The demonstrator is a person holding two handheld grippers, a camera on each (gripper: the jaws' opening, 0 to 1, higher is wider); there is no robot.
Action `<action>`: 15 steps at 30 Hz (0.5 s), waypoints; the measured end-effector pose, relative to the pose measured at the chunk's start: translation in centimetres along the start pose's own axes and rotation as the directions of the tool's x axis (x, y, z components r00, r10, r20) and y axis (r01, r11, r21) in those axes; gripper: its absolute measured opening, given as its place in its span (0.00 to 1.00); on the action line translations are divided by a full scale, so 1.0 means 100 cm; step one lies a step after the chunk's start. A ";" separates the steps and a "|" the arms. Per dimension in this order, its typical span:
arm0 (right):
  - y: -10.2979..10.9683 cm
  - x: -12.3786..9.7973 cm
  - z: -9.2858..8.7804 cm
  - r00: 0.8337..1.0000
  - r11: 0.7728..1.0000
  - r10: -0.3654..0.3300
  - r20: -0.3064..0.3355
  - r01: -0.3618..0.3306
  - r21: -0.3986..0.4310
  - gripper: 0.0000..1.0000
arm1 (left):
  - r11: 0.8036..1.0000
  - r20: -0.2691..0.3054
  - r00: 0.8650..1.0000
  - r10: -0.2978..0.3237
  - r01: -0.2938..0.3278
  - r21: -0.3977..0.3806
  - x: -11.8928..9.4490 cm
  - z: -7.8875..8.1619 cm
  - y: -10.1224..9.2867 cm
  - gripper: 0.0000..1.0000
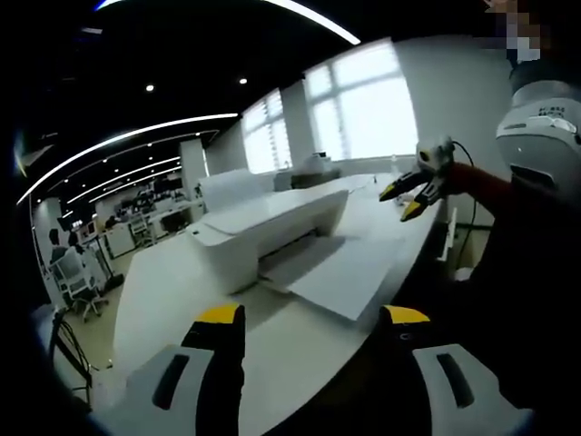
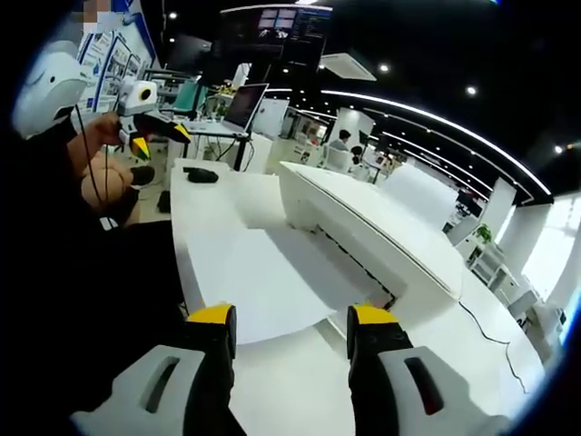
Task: Remove the paper from the printer output slot and place it on top of the printer
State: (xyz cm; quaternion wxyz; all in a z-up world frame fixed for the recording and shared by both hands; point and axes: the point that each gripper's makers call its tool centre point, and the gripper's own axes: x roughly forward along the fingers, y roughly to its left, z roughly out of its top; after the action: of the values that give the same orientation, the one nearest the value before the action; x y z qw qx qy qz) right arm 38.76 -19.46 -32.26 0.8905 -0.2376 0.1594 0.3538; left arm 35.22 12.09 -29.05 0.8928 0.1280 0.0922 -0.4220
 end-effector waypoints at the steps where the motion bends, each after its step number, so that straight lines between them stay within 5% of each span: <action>1: 0.000 -0.001 0.001 1.000 1.000 0.001 0.005 -0.001 -0.002 0.45 | 1.000 -0.001 1.000 -0.001 0.001 -0.001 0.001 0.000 0.000 0.64; 15: 0.000 -0.004 -0.002 1.000 1.000 -0.009 0.009 0.009 0.010 0.44 | 1.000 -0.029 1.000 0.003 -0.003 0.025 0.008 -0.003 -0.001 0.64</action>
State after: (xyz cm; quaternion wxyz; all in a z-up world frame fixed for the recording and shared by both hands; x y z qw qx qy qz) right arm 38.48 -19.81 -32.26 0.8939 -0.2323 0.1563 0.3501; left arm 35.62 11.56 -29.59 0.8903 0.1454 0.0995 -0.4199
